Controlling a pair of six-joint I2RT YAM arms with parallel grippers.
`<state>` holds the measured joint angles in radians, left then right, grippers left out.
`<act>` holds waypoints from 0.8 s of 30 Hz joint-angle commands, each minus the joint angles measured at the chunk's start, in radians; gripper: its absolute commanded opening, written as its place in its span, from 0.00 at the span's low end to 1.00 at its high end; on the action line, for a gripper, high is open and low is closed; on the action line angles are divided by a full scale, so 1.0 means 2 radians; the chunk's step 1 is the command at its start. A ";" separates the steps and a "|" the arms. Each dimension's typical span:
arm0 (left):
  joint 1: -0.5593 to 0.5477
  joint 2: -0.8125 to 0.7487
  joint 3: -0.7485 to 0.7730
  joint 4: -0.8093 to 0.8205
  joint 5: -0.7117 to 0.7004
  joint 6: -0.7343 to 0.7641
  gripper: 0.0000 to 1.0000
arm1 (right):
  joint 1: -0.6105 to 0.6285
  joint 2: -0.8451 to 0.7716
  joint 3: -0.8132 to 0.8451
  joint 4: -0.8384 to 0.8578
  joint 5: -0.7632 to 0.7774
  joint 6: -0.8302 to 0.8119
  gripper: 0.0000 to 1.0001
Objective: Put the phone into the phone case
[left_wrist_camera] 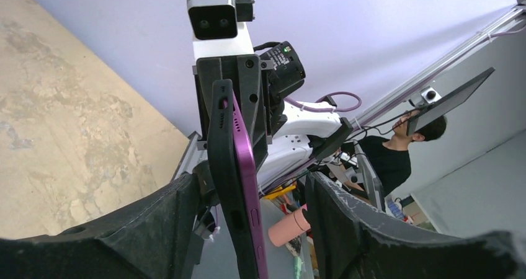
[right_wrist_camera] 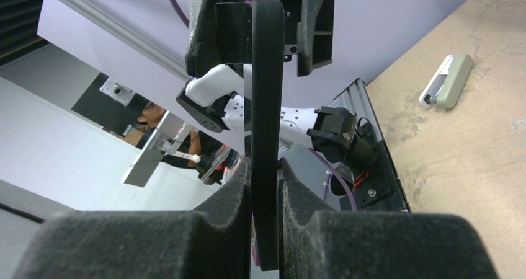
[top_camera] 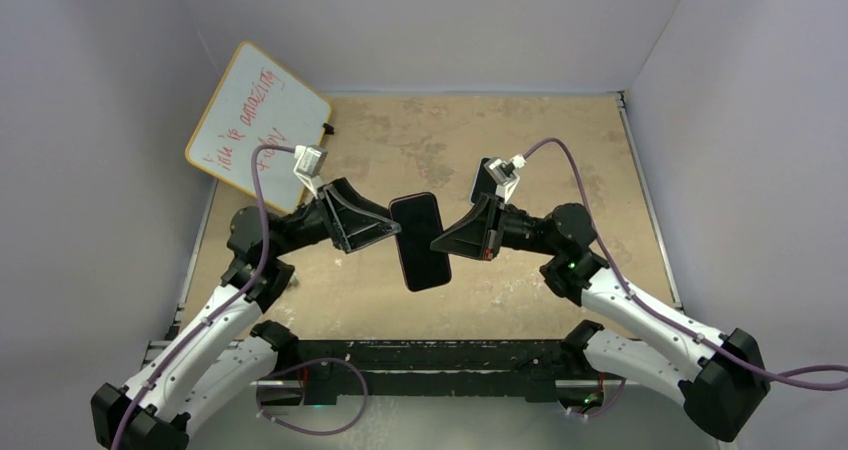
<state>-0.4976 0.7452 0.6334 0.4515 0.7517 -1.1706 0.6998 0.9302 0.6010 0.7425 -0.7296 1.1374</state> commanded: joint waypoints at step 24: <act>0.002 0.005 0.040 -0.118 -0.034 0.028 0.04 | 0.000 0.018 -0.002 0.041 0.030 0.010 0.09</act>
<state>-0.4976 0.7635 0.6670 0.2756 0.7109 -1.1542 0.6991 0.9676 0.5587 0.7925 -0.7044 1.1595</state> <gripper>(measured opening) 0.117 0.188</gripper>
